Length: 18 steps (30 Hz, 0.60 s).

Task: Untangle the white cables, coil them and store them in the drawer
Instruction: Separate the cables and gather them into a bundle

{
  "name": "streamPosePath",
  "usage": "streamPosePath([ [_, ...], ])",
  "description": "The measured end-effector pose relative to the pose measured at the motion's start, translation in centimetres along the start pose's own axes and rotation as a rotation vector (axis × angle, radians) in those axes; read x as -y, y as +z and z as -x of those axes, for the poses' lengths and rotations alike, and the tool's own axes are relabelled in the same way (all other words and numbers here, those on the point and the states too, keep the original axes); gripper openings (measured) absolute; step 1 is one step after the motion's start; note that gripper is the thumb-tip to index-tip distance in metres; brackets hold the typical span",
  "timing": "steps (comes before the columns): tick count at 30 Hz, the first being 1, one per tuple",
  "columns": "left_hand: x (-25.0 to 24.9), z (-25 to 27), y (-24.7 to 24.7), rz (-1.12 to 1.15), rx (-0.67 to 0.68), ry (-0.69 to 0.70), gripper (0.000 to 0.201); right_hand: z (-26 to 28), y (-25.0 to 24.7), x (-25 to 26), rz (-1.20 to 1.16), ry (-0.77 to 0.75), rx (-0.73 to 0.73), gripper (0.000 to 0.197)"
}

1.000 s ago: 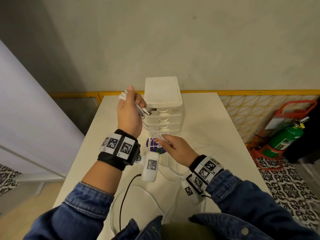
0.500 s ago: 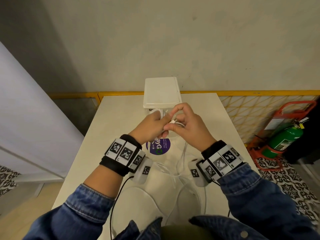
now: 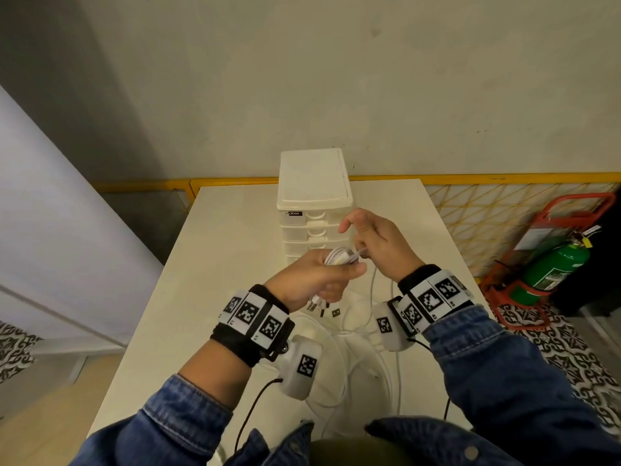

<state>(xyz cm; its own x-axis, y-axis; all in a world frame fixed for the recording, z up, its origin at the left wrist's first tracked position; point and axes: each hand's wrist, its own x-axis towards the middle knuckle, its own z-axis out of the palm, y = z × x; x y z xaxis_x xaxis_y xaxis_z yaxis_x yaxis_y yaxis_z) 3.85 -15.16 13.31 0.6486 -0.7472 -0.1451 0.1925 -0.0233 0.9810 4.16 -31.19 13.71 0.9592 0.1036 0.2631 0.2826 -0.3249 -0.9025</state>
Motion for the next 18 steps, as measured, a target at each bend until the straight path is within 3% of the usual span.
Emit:
streamPosePath([
  [3, 0.1, -0.1, 0.0, 0.058, -0.004, -0.061, 0.021, -0.1, 0.2, -0.5, 0.092, -0.031, -0.044, 0.039],
  [9, 0.6, 0.0, 0.1, 0.257, 0.034, -0.136, 0.014, 0.4, 2.1, -0.9, 0.166, -0.026, -0.159, 0.042],
  [18, 1.4, 0.8, 0.3, 0.397, 0.226, -0.205, 0.032, 0.7, 2.9, -0.3, 0.338, -0.009, -0.11, 0.029],
])
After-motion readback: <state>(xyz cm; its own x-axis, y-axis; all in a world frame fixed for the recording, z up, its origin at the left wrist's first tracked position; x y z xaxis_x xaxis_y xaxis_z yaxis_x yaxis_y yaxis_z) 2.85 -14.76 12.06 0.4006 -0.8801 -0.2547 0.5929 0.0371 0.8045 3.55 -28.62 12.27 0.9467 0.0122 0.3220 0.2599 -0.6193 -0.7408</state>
